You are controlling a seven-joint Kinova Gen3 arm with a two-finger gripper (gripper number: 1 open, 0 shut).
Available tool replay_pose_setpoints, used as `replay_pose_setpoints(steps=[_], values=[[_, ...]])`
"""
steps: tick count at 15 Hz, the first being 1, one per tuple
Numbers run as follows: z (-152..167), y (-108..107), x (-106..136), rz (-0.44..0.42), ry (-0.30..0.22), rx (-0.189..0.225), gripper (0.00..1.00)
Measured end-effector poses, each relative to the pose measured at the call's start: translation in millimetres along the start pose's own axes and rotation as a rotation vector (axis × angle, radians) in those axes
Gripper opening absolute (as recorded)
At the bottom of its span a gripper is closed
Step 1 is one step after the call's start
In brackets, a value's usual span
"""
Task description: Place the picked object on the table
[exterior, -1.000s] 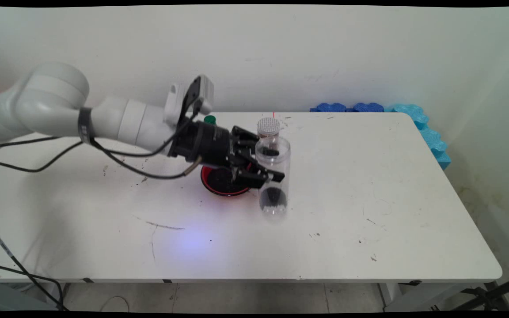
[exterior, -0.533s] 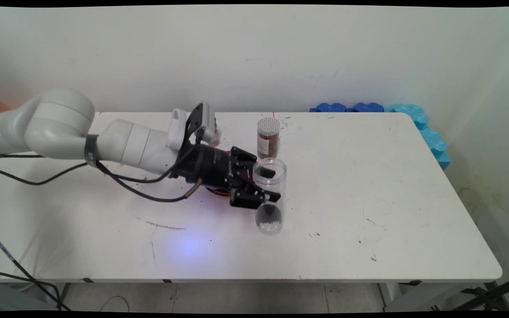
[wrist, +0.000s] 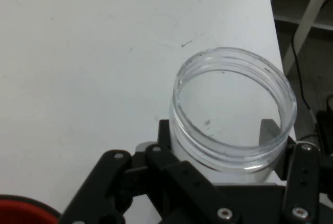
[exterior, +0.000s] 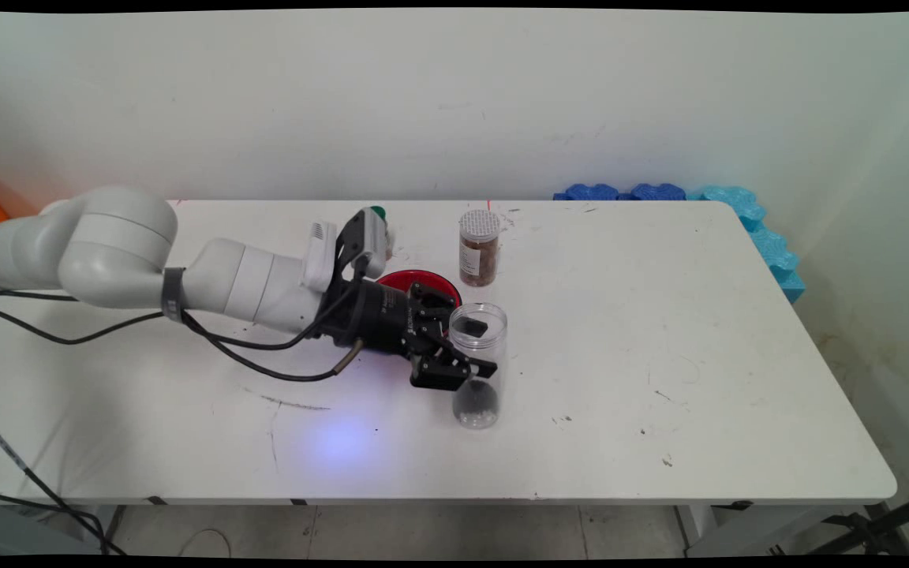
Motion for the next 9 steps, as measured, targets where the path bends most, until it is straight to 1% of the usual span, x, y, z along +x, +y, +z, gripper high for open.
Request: replay_pose_setpoints(steps=[6, 7, 9], values=[[3.9, -0.8, -7.8, -0.012, 0.003, 0.009, 0.00], [4.3, -0.9, -8.7, -0.012, 0.004, 0.010, 1.00], [4.8, -1.1, -9.9, -0.014, 0.005, 0.011, 1.00]])
